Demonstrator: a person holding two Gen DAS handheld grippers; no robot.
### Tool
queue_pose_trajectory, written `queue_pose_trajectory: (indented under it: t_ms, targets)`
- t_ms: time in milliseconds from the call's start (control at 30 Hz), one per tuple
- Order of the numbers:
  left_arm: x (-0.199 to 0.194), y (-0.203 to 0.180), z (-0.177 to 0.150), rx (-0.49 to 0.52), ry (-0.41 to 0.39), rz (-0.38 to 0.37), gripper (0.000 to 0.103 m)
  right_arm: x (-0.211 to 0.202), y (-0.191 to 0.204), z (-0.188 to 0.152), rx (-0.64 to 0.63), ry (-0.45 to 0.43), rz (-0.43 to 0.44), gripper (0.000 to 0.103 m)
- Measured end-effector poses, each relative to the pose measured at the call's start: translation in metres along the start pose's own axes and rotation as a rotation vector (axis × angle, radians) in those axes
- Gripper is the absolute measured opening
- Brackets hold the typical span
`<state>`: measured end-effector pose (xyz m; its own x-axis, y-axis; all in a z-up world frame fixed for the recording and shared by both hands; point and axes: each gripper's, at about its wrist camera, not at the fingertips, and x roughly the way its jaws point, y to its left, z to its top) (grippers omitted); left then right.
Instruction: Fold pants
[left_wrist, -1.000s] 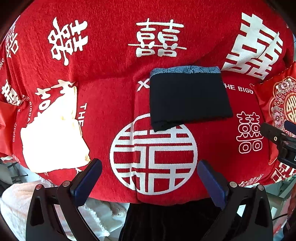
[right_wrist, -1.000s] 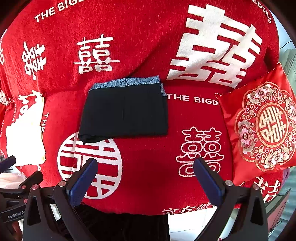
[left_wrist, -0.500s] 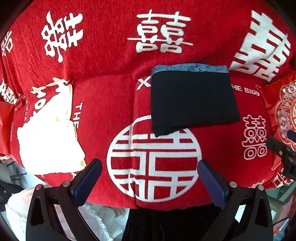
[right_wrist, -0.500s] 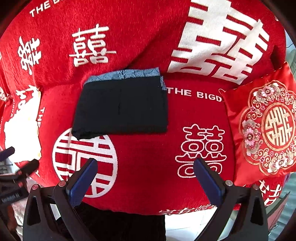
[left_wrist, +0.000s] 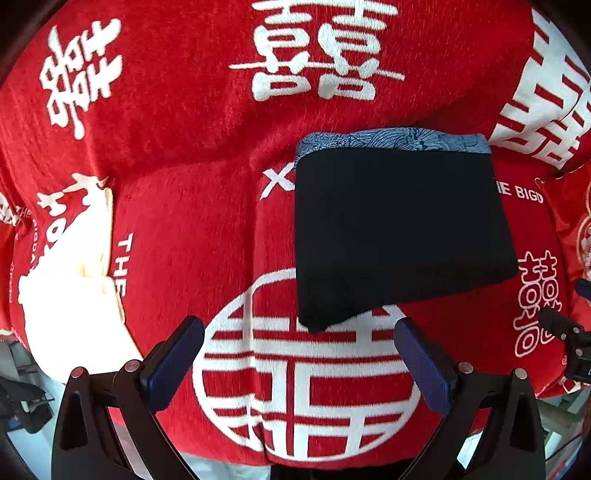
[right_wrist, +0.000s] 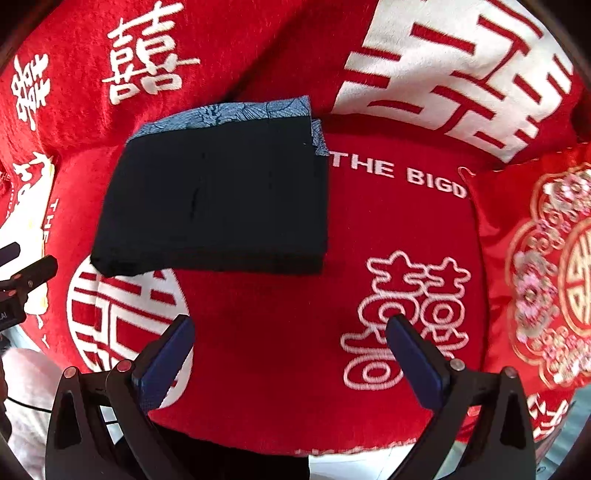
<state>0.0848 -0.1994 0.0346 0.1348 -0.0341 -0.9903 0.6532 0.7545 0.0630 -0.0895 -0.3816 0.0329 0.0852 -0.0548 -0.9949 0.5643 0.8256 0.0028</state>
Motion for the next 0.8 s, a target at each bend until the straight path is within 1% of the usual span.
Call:
queue_pose_trajectory:
  t_ms: [133, 200, 400, 567, 633, 700, 767, 800]
  targets:
    - [0.015, -0.007, 0.011, 0.035, -0.017, 0.027, 0.103, 0.019, -0.007, 0.011, -0.019, -0.014, 0.019, 0.103]
    - [0.022, -0.008, 0.015, 0.034, -0.022, 0.040, 0.103, 0.027, -0.011, 0.015, -0.018, -0.020, 0.036, 0.103]
    - [0.037, -0.010, 0.024, 0.022, -0.020, 0.049, 0.103, 0.042, -0.017, 0.024, -0.025, -0.029, 0.027, 0.103]
    - [0.038, -0.011, 0.024, 0.027, -0.020, 0.055, 0.103, 0.046, -0.019, 0.028, -0.026, -0.029, 0.024, 0.103]
    - [0.038, -0.010, 0.024, 0.028, -0.017, 0.046, 0.103, 0.047, -0.019, 0.028, -0.030, -0.029, 0.025, 0.103]
    - [0.037, -0.008, 0.027, 0.034, -0.021, 0.020, 0.103, 0.048, -0.019, 0.029, -0.032, -0.031, 0.031, 0.103]
    - [0.035, -0.004, 0.033, 0.054, -0.042, -0.012, 0.103, 0.048, -0.023, 0.031, -0.032, -0.039, 0.063, 0.103]
    - [0.034, -0.001, 0.037, 0.076, -0.055, -0.047, 0.103, 0.048, -0.027, 0.033, -0.029, -0.041, 0.090, 0.103]
